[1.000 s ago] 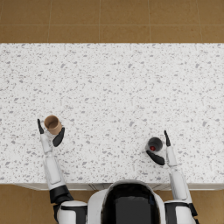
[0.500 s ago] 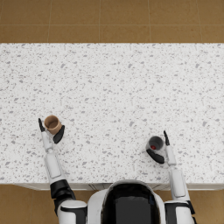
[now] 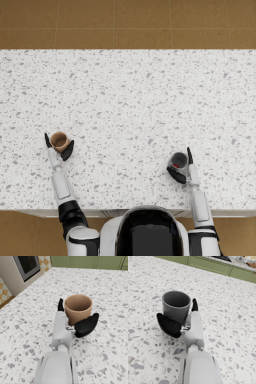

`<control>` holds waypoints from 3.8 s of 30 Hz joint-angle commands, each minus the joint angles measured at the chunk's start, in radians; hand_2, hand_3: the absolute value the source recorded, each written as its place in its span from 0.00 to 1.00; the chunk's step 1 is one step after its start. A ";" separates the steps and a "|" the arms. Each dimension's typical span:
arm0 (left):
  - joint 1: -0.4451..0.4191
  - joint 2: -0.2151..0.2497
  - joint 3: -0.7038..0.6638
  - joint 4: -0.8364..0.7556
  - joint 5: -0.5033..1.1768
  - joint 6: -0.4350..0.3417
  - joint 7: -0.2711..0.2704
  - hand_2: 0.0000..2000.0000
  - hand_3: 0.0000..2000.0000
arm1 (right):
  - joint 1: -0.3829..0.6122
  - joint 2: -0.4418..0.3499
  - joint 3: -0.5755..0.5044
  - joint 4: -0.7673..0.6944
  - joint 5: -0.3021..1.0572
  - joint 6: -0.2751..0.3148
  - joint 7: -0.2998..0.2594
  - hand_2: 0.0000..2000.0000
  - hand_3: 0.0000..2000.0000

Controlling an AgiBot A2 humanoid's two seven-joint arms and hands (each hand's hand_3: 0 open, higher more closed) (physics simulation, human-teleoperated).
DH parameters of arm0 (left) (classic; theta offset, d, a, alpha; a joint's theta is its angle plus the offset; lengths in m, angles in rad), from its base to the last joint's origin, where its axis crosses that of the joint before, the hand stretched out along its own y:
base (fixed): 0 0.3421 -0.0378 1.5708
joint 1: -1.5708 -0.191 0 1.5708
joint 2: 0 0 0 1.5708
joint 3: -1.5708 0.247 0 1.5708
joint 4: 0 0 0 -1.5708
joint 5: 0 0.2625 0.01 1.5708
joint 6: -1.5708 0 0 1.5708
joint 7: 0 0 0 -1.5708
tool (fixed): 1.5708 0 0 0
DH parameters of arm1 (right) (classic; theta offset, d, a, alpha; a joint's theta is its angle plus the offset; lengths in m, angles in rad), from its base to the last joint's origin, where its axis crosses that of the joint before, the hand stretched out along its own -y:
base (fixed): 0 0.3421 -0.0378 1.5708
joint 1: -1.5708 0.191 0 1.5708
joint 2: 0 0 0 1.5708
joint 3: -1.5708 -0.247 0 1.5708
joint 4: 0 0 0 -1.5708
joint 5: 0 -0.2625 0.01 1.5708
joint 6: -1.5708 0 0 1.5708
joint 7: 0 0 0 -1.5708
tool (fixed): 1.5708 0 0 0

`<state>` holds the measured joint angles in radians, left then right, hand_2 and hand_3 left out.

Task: Pick up two cups and pour the berry on the right into the cup on the left

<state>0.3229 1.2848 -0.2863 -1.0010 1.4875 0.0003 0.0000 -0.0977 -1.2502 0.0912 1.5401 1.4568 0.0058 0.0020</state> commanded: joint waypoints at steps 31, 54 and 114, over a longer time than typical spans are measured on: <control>-0.135 0.062 0.432 -0.667 0.000 -0.045 -0.005 1.00 0.64 | 0.400 -0.164 0.040 0.081 0.000 0.076 0.002 1.00 0.64; -0.105 0.127 0.599 -0.639 0.237 -0.046 -0.003 1.00 0.64 | 0.589 -0.260 0.133 0.108 0.508 0.075 0.004 1.00 0.64; -0.057 0.219 0.544 -0.518 0.239 -0.047 -0.001 1.00 0.64 | 0.631 -0.242 0.336 0.242 2.336 0.055 0.009 1.00 0.64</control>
<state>0.2570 1.5009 0.2636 -1.5050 1.7264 -0.0470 -0.0013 0.5178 -1.4838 0.4316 1.7709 3.7967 0.0616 0.0105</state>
